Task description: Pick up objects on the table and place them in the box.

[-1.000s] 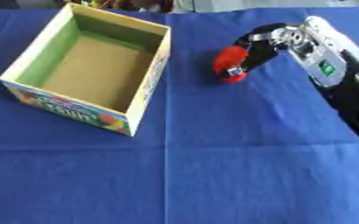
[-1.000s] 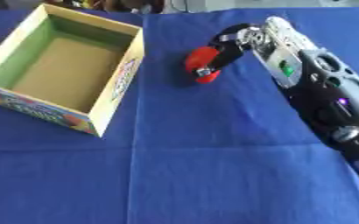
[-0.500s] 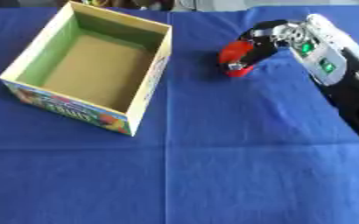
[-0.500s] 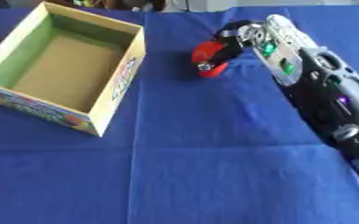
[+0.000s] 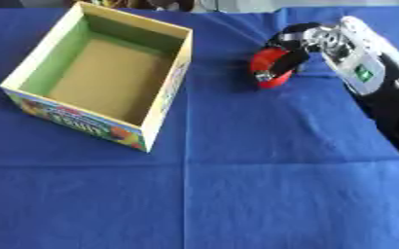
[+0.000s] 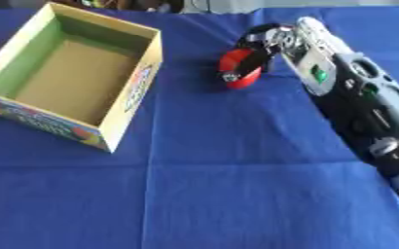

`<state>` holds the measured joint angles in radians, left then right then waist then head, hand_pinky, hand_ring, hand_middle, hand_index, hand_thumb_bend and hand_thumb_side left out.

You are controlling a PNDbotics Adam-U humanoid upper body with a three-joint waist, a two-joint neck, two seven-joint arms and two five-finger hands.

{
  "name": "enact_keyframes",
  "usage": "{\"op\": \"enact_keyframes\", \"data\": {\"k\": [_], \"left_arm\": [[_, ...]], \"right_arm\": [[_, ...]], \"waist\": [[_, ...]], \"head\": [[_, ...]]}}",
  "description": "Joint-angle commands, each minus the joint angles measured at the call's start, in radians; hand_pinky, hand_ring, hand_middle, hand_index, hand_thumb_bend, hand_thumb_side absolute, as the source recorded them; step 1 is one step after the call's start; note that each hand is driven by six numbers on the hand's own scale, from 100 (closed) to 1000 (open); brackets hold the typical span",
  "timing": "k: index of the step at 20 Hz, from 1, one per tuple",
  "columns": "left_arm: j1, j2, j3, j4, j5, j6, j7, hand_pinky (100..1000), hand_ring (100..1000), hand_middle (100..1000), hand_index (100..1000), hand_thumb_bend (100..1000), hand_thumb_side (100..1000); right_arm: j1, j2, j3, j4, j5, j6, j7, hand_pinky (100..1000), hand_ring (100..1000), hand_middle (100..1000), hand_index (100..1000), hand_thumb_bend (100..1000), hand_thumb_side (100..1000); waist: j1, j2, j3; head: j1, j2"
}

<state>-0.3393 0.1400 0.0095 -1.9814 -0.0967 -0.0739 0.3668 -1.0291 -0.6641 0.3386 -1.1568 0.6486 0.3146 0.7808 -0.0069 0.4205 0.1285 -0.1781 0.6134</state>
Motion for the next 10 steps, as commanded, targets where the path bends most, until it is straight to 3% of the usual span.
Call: {"op": "enact_keyframes", "data": {"k": [1,7,10], "left_arm": [[-0.01,0.009,0.0,-0.019,0.003,0.004,0.005,569,896,841,665,100,918],[-0.007,0.009,0.001,-0.019,0.003,0.009,0.008,576,897,842,662,100,916],[-0.007,0.008,0.0,-0.019,0.004,0.01,0.008,577,897,842,661,100,915]], "right_arm": [[0.003,-0.006,0.003,0.015,-0.009,0.002,-0.009,429,600,735,872,357,428],[0.013,-0.007,-0.002,0.017,-0.045,0.0,-0.049,480,635,732,869,361,252],[0.019,-0.009,-0.005,0.011,-0.073,0.005,-0.078,482,628,721,856,275,184]], "waist": [[0.004,-0.016,-0.002],[0.005,-0.017,-0.006],[0.006,-0.017,-0.008]], "head": [[0.003,-0.005],[0.002,-0.003],[0.002,-0.003]]}}
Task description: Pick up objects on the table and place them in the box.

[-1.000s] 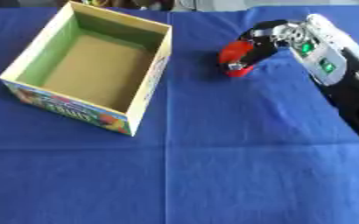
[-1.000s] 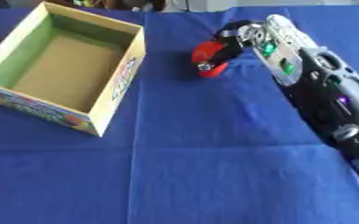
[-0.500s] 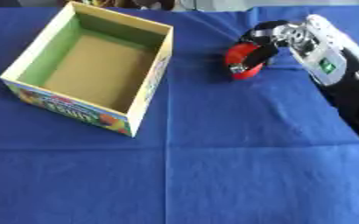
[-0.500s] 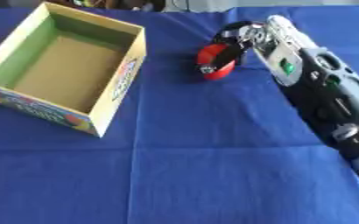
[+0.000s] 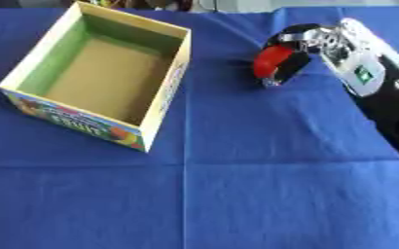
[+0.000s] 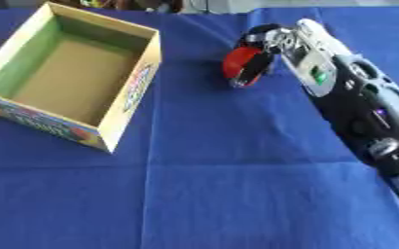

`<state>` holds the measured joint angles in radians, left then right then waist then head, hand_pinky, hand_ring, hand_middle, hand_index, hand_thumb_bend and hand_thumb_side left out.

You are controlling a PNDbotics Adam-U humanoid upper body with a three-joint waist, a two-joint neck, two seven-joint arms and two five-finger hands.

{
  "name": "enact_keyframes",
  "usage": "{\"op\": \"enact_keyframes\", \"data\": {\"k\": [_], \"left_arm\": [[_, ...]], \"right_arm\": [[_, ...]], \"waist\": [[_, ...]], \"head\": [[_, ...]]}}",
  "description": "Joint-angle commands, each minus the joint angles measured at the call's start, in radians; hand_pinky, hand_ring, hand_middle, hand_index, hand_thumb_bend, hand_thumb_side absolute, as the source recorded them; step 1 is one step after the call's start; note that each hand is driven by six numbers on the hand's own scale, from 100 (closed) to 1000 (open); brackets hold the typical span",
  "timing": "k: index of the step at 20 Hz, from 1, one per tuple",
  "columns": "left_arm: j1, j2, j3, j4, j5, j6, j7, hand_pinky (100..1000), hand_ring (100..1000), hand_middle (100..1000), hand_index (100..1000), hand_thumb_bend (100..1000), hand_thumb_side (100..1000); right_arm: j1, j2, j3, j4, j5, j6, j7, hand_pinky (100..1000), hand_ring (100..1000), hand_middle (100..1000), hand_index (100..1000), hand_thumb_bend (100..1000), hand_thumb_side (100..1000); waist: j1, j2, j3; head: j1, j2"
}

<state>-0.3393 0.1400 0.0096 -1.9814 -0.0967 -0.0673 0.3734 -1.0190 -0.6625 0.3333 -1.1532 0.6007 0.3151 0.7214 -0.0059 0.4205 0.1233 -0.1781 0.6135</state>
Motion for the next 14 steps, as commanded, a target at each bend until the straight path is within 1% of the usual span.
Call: {"op": "enact_keyframes", "data": {"k": [1,2,3,5,6,10,11,14], "left_arm": [[-0.007,0.008,0.0,-0.019,0.005,0.004,0.001,580,898,842,660,100,914],[-0.007,0.008,-0.001,-0.019,0.005,0.004,0.001,580,898,842,660,100,914],[-0.007,0.008,-0.001,-0.019,0.006,0.004,0.001,581,898,842,660,100,913],[-0.006,0.008,-0.001,-0.019,0.007,0.005,0.001,582,898,842,659,100,913],[-0.006,0.008,-0.001,-0.019,0.008,0.005,0.001,582,898,842,659,100,913],[-0.004,0.009,-0.001,-0.019,0.008,0.007,0.001,581,898,841,658,100,911],[-0.004,0.01,-0.001,-0.019,0.007,0.007,0.001,581,898,842,658,100,911],[0.001,0.012,-0.001,-0.019,0.006,0.01,0.0,581,897,842,658,100,912]], "right_arm": [[0.01,-0.012,0.002,0.004,-0.033,0.007,-0.03,475,624,713,845,160,134],[0.011,-0.013,0.001,-0.001,-0.043,0.008,-0.043,474,623,710,841,104,116],[0.012,-0.015,0.002,-0.005,-0.053,0.011,-0.057,472,622,703,832,100,100],[0.012,-0.018,0.002,-0.012,-0.072,0.019,-0.084,471,621,697,822,100,100],[0.011,-0.019,0.001,-0.016,-0.08,0.023,-0.096,468,620,688,807,100,125],[0.007,-0.026,0.003,-0.042,-0.104,0.037,-0.125,460,616,675,794,100,139],[0.007,-0.028,0.004,-0.047,-0.11,0.04,-0.128,456,616,666,774,100,160],[-0.013,-0.047,0.004,-0.093,-0.117,0.048,-0.137,456,615,657,764,100,182]], "waist": [[0.005,-0.017,-0.003],[0.006,-0.017,-0.003],[0.007,-0.017,-0.004],[0.008,-0.017,-0.005],[0.009,-0.018,-0.006],[0.01,-0.021,-0.008],[0.01,-0.021,-0.008],[0.008,-0.03,-0.012]], "head": [[0.002,-0.004],[0.001,-0.003],[0.001,-0.003],[0.0,-0.003],[0.0,-0.002],[0.0,-0.001],[0.0,0.0],[0.002,0.005]]}}
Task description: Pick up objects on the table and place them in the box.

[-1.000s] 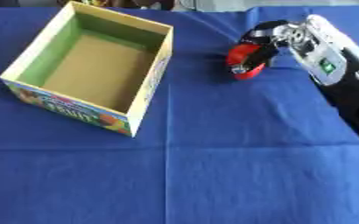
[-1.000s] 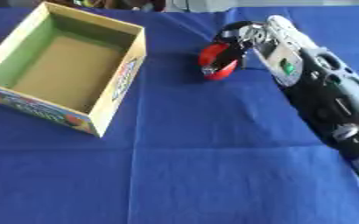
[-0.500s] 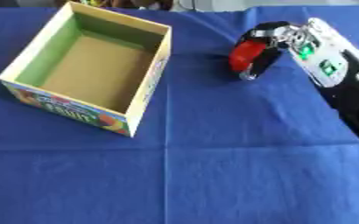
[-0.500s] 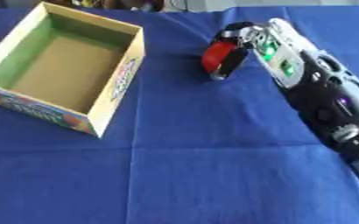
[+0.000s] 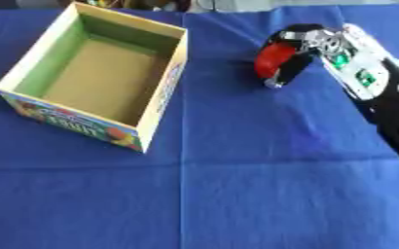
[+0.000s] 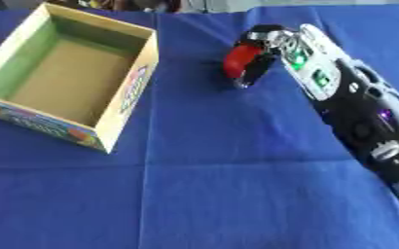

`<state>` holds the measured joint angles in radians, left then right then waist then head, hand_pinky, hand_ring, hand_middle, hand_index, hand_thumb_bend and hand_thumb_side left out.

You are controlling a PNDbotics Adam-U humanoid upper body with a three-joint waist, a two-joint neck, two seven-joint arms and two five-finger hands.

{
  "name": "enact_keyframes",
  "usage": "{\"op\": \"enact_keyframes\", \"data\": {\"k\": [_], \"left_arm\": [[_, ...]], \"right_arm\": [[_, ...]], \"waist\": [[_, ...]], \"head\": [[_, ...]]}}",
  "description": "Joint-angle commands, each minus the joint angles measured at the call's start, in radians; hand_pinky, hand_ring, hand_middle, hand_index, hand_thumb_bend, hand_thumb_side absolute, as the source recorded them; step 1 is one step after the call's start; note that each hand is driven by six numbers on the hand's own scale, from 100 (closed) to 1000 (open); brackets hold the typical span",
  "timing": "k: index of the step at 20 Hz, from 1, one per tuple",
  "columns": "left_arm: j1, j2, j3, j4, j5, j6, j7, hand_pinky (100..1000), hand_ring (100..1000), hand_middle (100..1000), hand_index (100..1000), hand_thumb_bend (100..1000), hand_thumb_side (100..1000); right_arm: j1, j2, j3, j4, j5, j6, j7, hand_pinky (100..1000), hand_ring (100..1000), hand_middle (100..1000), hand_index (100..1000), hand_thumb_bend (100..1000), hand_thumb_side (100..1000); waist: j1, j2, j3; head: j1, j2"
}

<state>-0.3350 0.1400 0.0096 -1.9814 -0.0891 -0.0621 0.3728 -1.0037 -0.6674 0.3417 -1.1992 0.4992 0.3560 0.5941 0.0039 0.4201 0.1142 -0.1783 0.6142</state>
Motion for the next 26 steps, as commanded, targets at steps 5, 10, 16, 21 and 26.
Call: {"op": "enact_keyframes", "data": {"k": [5,10,16,21,26], "left_arm": [[0.002,0.015,0.0,-0.019,-0.006,0.006,0.0,581,896,842,659,100,911],[0.007,0.018,-0.001,-0.019,-0.008,0.007,-0.001,582,896,842,659,100,912],[0.009,0.021,-0.001,-0.019,-0.009,0.007,-0.002,582,896,842,658,100,911],[0.007,0.023,-0.004,-0.019,-0.008,0.005,-0.005,581,895,842,659,100,911],[0.0,0.024,-0.007,-0.019,-0.007,0.003,-0.009,581,894,842,659,100,910]], "right_arm": [[-0.06,-0.071,-0.011,-0.136,-0.027,0.033,-0.008,451,607,646,753,100,192],[-0.109,-0.085,-0.02,-0.207,-0.023,0.044,-0.001,452,601,634,744,100,219],[-0.158,-0.066,-0.031,-0.271,-0.033,0.043,0.01,449,594,629,745,100,231],[-0.223,-0.009,-0.018,-0.286,-0.028,0.044,0.025,447,589,627,744,100,256],[-0.294,0.085,-0.004,-0.25,-0.009,0.039,0.033,442,583,622,741,100,265]], "waist": [[-0.007,-0.041,-0.007],[-0.013,-0.051,-0.008],[-0.023,-0.053,-0.004],[-0.032,-0.053,0.009],[-0.04,-0.052,0.03]], "head": [[0.002,0.01],[0.001,0.012],[-0.007,0.012],[-0.022,0.01],[-0.044,0.006]]}}
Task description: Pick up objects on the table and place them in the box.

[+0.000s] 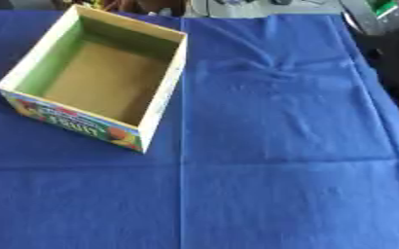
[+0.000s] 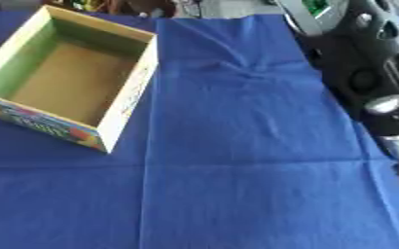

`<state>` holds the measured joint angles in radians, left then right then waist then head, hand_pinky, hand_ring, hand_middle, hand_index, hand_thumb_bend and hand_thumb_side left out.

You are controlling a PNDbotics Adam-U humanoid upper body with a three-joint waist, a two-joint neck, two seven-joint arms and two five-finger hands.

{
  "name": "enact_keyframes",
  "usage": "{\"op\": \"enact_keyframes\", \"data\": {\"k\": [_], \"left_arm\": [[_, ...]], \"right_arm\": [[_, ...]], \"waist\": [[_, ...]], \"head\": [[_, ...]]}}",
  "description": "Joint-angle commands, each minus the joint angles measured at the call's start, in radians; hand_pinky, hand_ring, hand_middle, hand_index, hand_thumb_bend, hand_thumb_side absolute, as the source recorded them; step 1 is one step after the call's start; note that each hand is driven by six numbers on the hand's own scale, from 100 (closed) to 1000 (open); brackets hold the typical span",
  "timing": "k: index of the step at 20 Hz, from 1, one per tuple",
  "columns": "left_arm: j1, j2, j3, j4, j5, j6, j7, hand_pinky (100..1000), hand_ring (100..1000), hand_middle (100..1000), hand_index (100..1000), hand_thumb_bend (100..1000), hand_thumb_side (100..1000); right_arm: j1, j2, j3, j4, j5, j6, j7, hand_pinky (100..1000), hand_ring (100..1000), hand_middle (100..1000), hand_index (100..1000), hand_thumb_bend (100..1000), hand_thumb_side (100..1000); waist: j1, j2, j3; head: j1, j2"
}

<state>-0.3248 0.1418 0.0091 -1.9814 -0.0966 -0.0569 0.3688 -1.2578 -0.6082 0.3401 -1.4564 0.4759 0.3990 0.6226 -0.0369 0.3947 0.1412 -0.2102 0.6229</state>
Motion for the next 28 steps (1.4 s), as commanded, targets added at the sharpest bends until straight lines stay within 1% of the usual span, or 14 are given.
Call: {"op": "enact_keyframes", "data": {"k": [1,4,7,10,12,14,16,19,22,26,27,28], "left_arm": [[-0.011,0.023,-0.007,-0.019,0.001,-0.002,-0.006,581,894,842,659,100,910],[-0.018,0.024,-0.008,-0.019,0.001,-0.005,-0.007,581,894,841,659,100,909],[-0.019,0.024,-0.008,-0.019,0.001,-0.005,-0.007,581,893,838,659,100,908],[-0.035,0.023,-0.008,-0.019,0.001,-0.009,-0.006,581,893,835,659,100,907],[-0.043,0.022,-0.008,-0.019,0.0,-0.012,-0.005,581,893,834,659,100,907],[-0.05,0.022,-0.007,-0.019,0.0,-0.014,-0.003,581,892,834,659,100,906],[-0.058,0.021,-0.006,-0.019,-0.001,-0.016,-0.002,582,892,834,659,100,906],[-0.065,0.022,-0.005,-0.019,-0.001,-0.017,0.0,582,893,834,659,100,906],[-0.069,0.021,-0.005,-0.019,-0.001,-0.018,0.001,582,893,834,659,100,906],[-0.075,0.019,-0.005,-0.019,0.0,-0.019,0.003,582,892,834,659,100,905],[-0.076,0.018,-0.004,-0.019,0.0,-0.019,0.004,581,892,833,658,100,902],[-0.077,0.017,-0.005,-0.019,0.0,-0.019,0.005,581,892,833,658,100,904]], "right_arm": [[-0.052,0.043,0.001,0.019,0.021,-0.005,0.006,442,583,622,741,100,264],[-0.08,0.091,0.007,0.057,0.038,-0.013,0.009,441,581,622,741,100,262],[-0.087,0.103,0.007,0.074,0.045,-0.023,0.008,437,577,618,741,100,255],[-0.095,0.151,0.014,0.114,0.047,-0.021,0.018,436,579,617,740,100,262],[-0.097,0.191,0.02,0.155,0.066,-0.026,0.019,436,579,612,737,100,266],[-0.095,0.216,0.029,0.192,0.085,-0.038,0.024,439,585,618,737,100,266],[-0.093,0.23,0.037,0.231,0.102,-0.055,0.035,442,589,623,735,100,265],[-0.091,0.243,0.035,0.281,0.106,-0.074,0.052,446,594,627,735,100,270],[-0.091,0.255,0.034,0.328,0.106,-0.09,0.07,447,596,627,734,100,269],[-0.084,0.272,0.034,0.368,0.104,-0.106,0.088,450,598,627,733,100,281],[-0.081,0.279,0.033,0.378,0.106,-0.109,0.088,450,599,627,734,100,185],[-0.079,0.286,0.031,0.389,0.111,-0.111,0.085,451,599,627,734,100,288]], "waist": [[-0.001,-0.026,0.007],[-0.006,-0.024,0.022],[-0.007,-0.023,0.025],[-0.017,-0.012,0.06],[-0.021,-0.007,0.073],[-0.024,-0.002,0.086],[-0.029,0.003,0.099],[-0.036,0.011,0.113],[-0.04,0.015,0.117],[-0.039,0.018,0.12],[-0.039,0.018,0.122],[-0.039,0.019,0.124]], "head": [[-0.015,-0.003],[-0.028,-0.009],[-0.031,-0.011],[-0.056,-0.024],[-0.068,-0.026],[-0.076,-0.028],[-0.082,-0.027],[-0.086,-0.026],[-0.088,-0.026],[-0.088,-0.028],[-0.089,-0.029],[-0.09,-0.031]]}}
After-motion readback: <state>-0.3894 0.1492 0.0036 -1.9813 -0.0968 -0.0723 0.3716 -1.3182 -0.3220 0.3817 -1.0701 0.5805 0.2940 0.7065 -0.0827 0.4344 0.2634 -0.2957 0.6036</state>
